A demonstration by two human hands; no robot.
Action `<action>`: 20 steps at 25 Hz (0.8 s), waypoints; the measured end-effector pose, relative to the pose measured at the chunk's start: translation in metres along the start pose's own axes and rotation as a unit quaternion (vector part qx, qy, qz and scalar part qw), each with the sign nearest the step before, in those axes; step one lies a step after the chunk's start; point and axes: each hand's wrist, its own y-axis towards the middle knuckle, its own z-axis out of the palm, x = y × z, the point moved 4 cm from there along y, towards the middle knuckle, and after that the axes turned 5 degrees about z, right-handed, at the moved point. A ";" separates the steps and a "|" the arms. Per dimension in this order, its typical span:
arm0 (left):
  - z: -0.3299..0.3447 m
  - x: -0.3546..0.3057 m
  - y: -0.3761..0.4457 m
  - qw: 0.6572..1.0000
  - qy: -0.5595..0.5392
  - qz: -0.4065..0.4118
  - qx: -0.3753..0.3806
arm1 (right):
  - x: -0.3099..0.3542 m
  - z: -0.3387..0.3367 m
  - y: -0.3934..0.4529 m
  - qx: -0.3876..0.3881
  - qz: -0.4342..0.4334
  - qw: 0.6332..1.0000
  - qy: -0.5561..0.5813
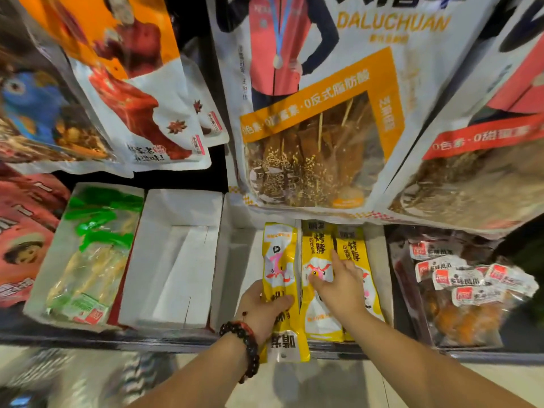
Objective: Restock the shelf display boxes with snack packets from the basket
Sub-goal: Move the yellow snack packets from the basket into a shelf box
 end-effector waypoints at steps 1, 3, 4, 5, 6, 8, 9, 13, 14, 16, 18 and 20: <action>0.001 0.000 -0.001 1.000 -0.005 -0.003 0.001 | 0.001 -0.002 0.001 -0.002 -0.013 1.000 0.002; 0.002 0.000 -0.003 1.000 -0.011 -0.005 0.003 | 0.001 -0.003 0.002 0.009 -0.022 0.999 0.027; 0.003 0.000 -0.004 1.000 -0.010 -0.004 0.002 | 0.001 -0.003 0.002 0.017 -0.021 0.999 0.038; 0.004 0.000 -0.005 1.000 -0.006 0.001 0.001 | 0.000 -0.004 0.002 0.018 -0.023 0.998 0.046; 0.004 0.000 -0.006 1.000 0.000 0.007 -0.001 | -0.001 -0.004 0.003 0.017 -0.025 0.998 0.057; 0.005 0.001 -0.006 1.000 0.008 0.019 -0.002 | -0.003 -0.008 0.004 0.011 -0.038 0.996 0.083; 0.005 0.001 -0.007 1.000 0.008 0.025 -0.003 | -0.003 -0.010 0.004 0.011 -0.041 0.995 0.094; 0.010 -0.007 -0.015 0.999 0.009 0.050 -0.002 | -0.006 -0.026 0.004 -0.018 -0.054 0.991 0.122; 0.008 -0.011 -0.018 0.998 0.024 0.054 0.004 | -0.002 -0.036 0.001 -0.033 -0.089 0.989 0.111; -0.007 -0.023 -0.024 0.992 0.097 0.076 0.019 | 0.015 -0.057 -0.012 -0.058 -0.221 0.973 0.028; -0.029 -0.038 -0.029 0.971 0.191 0.119 0.078 | 0.035 -0.071 -0.030 -0.064 -0.381 0.919 -0.072; -0.041 -0.054 -0.032 0.918 0.312 0.150 0.193 | 0.047 -0.079 -0.043 -0.029 -0.465 0.873 -0.144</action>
